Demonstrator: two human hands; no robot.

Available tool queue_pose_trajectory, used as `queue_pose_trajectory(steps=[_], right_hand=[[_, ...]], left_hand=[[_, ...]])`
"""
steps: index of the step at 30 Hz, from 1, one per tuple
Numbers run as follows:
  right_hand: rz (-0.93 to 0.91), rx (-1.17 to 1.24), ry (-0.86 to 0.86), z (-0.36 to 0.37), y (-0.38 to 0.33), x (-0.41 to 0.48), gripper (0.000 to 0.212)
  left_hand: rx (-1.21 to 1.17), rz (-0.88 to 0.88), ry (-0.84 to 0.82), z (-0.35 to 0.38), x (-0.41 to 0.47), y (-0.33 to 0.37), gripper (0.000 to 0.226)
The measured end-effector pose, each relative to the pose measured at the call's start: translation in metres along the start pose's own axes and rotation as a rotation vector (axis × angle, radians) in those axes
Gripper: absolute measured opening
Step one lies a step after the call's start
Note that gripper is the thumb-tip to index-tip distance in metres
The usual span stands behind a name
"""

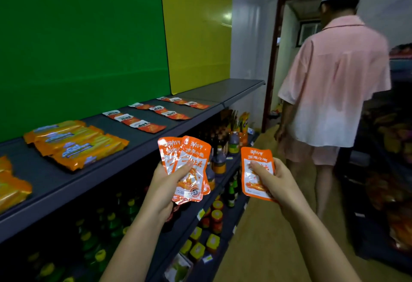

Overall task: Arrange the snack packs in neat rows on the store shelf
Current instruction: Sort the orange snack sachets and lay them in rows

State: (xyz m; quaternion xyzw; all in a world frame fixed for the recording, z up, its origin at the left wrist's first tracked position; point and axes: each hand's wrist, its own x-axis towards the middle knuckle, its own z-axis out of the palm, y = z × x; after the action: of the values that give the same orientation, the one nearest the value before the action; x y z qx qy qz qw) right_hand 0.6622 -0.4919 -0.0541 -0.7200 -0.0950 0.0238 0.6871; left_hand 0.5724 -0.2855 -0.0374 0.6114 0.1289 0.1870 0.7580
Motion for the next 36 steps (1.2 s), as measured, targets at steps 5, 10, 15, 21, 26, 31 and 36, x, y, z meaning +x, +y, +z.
queue_pose_trajectory(steps=[5, 10, 15, 21, 26, 31, 36], right_hand=[[0.032, -0.003, -0.051, -0.017, 0.021, 0.059, 0.036], [0.018, -0.012, -0.093, -0.031, 0.034, 0.147, 0.026], [-0.039, -0.033, -0.113, -0.04, 0.02, 0.251, 0.026], [-0.061, -0.045, -0.2, -0.048, 0.02, 0.354, 0.033], [-0.038, -0.069, -0.314, -0.044, 0.029, 0.43, 0.034], [-0.085, -0.075, -0.457, -0.037, 0.03, 0.509, 0.033], [-0.112, -0.078, -0.609, -0.031, 0.021, 0.588, 0.022]], left_hand=[[-0.005, -0.006, 0.023, 0.038, 0.045, -0.018, 0.034], [-0.013, 0.028, 0.058, 0.082, 0.12, -0.031, 0.029], [-0.049, 0.073, 0.074, 0.125, 0.209, -0.022, 0.035], [-0.064, 0.091, 0.14, 0.166, 0.296, -0.022, 0.039], [-0.048, 0.082, 0.251, 0.182, 0.347, -0.028, 0.034], [-0.084, 0.129, 0.425, 0.197, 0.395, -0.033, 0.029], [-0.116, 0.188, 0.561, 0.223, 0.438, -0.03, 0.029]])
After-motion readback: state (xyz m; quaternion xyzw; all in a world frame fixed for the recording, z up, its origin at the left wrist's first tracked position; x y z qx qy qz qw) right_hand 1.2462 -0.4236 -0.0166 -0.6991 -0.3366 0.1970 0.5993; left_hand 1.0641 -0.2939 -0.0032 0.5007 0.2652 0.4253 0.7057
